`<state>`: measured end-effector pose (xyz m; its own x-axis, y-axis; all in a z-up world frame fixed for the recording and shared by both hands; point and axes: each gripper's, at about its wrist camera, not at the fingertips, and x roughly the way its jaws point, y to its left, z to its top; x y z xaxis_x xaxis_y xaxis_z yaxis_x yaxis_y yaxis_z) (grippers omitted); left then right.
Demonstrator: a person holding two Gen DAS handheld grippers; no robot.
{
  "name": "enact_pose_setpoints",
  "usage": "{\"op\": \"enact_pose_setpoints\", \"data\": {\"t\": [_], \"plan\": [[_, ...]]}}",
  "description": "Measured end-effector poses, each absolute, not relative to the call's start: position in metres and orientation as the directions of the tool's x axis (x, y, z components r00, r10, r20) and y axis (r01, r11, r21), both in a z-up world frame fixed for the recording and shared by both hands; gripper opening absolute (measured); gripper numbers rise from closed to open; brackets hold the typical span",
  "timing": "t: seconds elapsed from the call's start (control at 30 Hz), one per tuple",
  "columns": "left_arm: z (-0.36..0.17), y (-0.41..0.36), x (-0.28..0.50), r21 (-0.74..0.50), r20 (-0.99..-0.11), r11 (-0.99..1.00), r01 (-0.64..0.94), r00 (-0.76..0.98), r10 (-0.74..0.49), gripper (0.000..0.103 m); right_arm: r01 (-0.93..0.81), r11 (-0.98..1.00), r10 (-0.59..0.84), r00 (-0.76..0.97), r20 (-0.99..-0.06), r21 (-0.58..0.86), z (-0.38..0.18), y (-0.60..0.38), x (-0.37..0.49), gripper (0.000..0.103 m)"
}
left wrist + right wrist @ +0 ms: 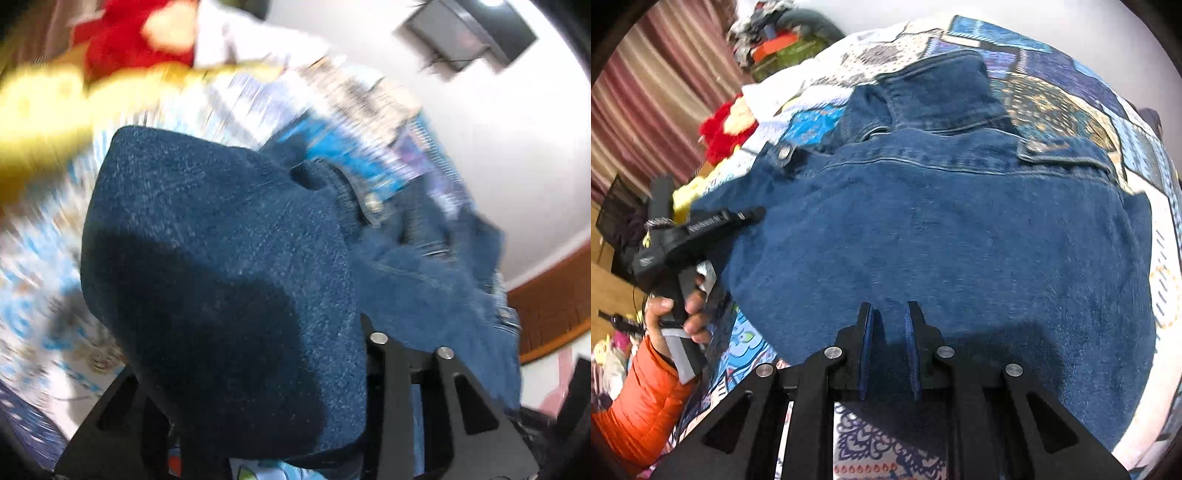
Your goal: Fold large clothes
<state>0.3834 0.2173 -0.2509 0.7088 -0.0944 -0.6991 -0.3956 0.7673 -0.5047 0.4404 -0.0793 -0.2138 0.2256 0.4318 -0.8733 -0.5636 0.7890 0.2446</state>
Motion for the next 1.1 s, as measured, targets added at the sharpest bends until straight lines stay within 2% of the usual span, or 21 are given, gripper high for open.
{"op": "enact_pose_setpoints", "data": {"t": [0.17, 0.27, 0.37, 0.5, 0.6, 0.67, 0.73, 0.87, 1.0, 1.1], "plan": [[-0.191, 0.204, 0.361, -0.39, -0.627, 0.865, -0.316, 0.779, 0.001, 0.035, -0.64, 0.727, 0.49, 0.229, -0.841, 0.249, -0.192, -0.039, 0.435, 0.013], [-0.162, 0.199, 0.348, -0.353, -0.585, 0.887, -0.299, 0.81, 0.041, 0.034, -0.638, 0.706, 0.535, 0.196, -0.822, 0.308, -0.196, -0.011, 0.436, 0.013], [-0.154, 0.197, 0.345, -0.313, -0.591, 0.897, -0.312, 0.803, 0.073, 0.034, -0.613, 0.691, 0.531, 0.071, -0.844, 0.383, -0.229, 0.021, 0.437, 0.013], [-0.163, 0.197, 0.353, -0.245, -0.646, 0.896, -0.371, 0.752, 0.135, 0.032, -0.594, 0.672, 0.529, -0.033, -0.848, 0.442, -0.266, 0.045, 0.436, 0.013], [-0.158, 0.194, 0.355, -0.202, -0.645, 0.899, -0.389, 0.743, 0.177, 0.032, -0.548, 0.672, 0.529, -0.115, -0.841, 0.498, -0.262, 0.042, 0.445, 0.013], [-0.15, 0.194, 0.361, -0.202, -0.646, 0.9, -0.386, 0.744, 0.174, 0.031, -0.495, 0.646, 0.595, -0.149, -0.789, 0.581, -0.252, 0.023, 0.448, 0.013], [-0.139, 0.187, 0.369, -0.186, -0.635, 0.908, -0.375, 0.751, 0.18, 0.03, -0.478, 0.637, 0.638, -0.114, -0.762, 0.605, -0.238, -0.004, 0.446, 0.013], [-0.108, 0.142, 0.388, -0.139, -0.575, 0.942, -0.304, 0.8, 0.173, 0.029, -0.507, 0.716, 0.599, 0.095, -0.795, 0.479, -0.203, -0.075, 0.436, 0.013], [-0.078, 0.072, 0.401, -0.064, -0.497, 0.982, -0.177, 0.859, 0.122, 0.029, -0.461, 0.778, 0.569, 0.231, -0.789, 0.426, -0.178, -0.143, 0.427, 0.013], [-0.074, -0.001, 0.4, 0.05, -0.458, 0.998, -0.025, 0.888, 0.046, 0.029, -0.397, 0.804, 0.57, 0.297, -0.766, 0.444, -0.162, -0.198, 0.42, 0.013]]}}
